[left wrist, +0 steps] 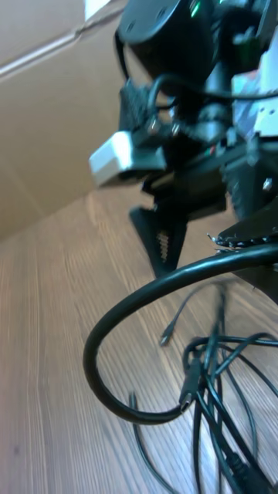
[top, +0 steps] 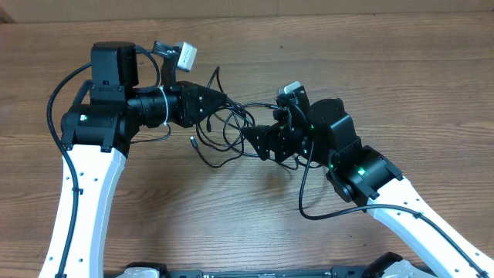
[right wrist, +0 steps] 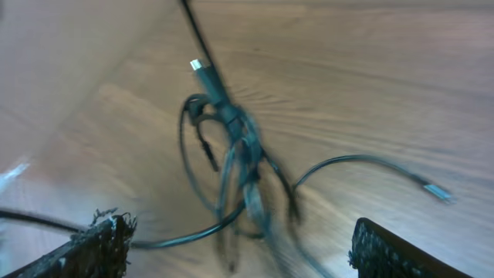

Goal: Untangle cables

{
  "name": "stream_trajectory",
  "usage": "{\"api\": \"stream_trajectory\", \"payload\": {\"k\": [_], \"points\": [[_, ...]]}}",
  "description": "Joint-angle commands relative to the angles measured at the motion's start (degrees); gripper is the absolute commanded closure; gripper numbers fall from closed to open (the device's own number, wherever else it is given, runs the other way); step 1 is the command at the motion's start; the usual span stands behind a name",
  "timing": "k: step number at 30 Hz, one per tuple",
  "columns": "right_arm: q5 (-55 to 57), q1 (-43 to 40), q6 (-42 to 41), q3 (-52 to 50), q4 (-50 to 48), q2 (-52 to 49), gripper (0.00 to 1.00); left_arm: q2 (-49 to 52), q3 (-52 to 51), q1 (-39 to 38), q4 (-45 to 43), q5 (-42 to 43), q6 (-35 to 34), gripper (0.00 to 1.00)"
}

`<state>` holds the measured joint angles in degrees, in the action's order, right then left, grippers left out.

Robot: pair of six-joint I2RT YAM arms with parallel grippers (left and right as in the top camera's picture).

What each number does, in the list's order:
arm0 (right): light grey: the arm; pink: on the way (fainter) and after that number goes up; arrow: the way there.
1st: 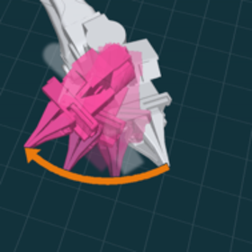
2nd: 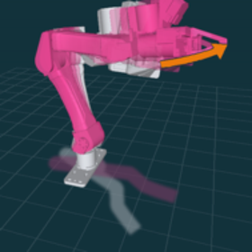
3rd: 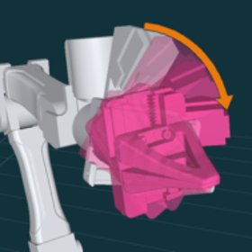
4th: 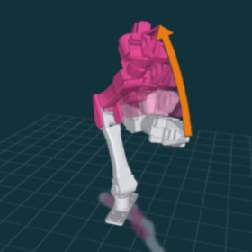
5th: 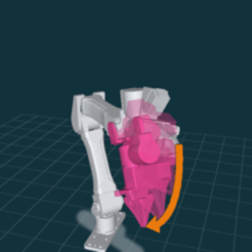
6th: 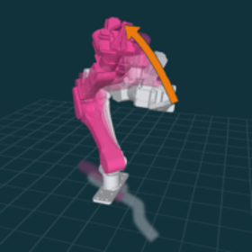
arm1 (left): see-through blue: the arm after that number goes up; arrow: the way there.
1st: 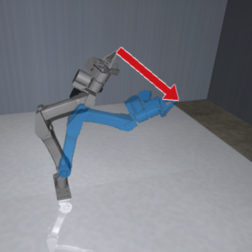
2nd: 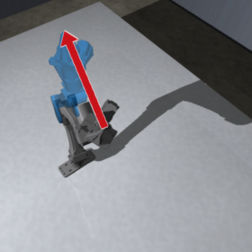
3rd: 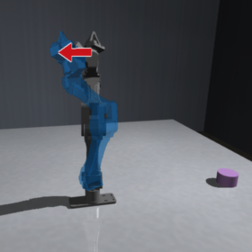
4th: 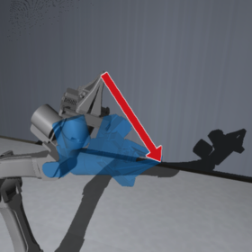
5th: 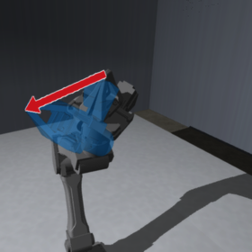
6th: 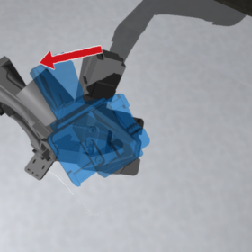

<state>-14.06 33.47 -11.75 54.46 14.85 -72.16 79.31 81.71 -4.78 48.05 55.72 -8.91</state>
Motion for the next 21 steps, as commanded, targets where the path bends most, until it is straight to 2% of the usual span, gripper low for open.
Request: {"api": "stream_trajectory", "payload": {"k": [1, 2, 5, 9, 11, 13, 14, 15, 16, 18, 21], "points": [[3.08, 0.35, 3.28, 0.85, 0.96, -1.29, 0.13, -0.26, 0.59, -0.13, -1.40, 9.29, 3.15, 0.96], [2.49, 0.42, 3.28, 0.85, 1.25, -1.53, 0.14, -0.26, 0.59, -0.13, -1.64, 9.81, 3.15, 0.96], [-2.34, 1.05, 3.26, 0.85, 3.56, -4.26, 0.26, -0.26, 0.59, -0.13, -2.19, 11.43, 3.13, 0.96], [-8.26, 1.99, 3.26, 0.85, 4.79, -6.67, 0.35, -0.26, 0.59, -0.13, -2.54, 11.43, 3.13, 0.96], [-9.16, 2.32, 3.26, 0.85, 4.76, -7.48, 0.52, -0.26, 0.59, -0.13, -2.82, 11.47, 2.84, 0.96], [-7.96, 2.32, 3.21, 0.83, 5.38, -8.20, 0.91, -0.26, 0.59, -0.13, -3.08, 12.96, 2.49, 0.96], [-6.01, 2.25, 2.89, 0.85, 6.43, -8.28, 0.96, -0.26, 0.59, -0.07, -3.50, 13.25, 2.51, 0.96], [-3.06, 2.12, 2.08, 0.85, 7.74, -8.28, 0.96, -0.33, 0.59, 0.09, -3.89, 13.05, 2.51, 0.96], [6.01, 1.33, -3.37, 0.85, 11.52, -8.28, 0.96, -0.33, 0.59, 1.07, -4.83, 12.90, 2.47, 0.96], [16.74, -1.51, -10.14, 0.85, 18.38, -8.26, 0.96, -0.37, 0.70, 4.35, -5.01, 12.70, 2.47, 0.96], [19.56, -7.02, -12.26, 0.85, 24.41, -8.26, 0.96, -0.37, 0.70, 12.00, -4.79, 12.70, 2.19, 0.96]]}}
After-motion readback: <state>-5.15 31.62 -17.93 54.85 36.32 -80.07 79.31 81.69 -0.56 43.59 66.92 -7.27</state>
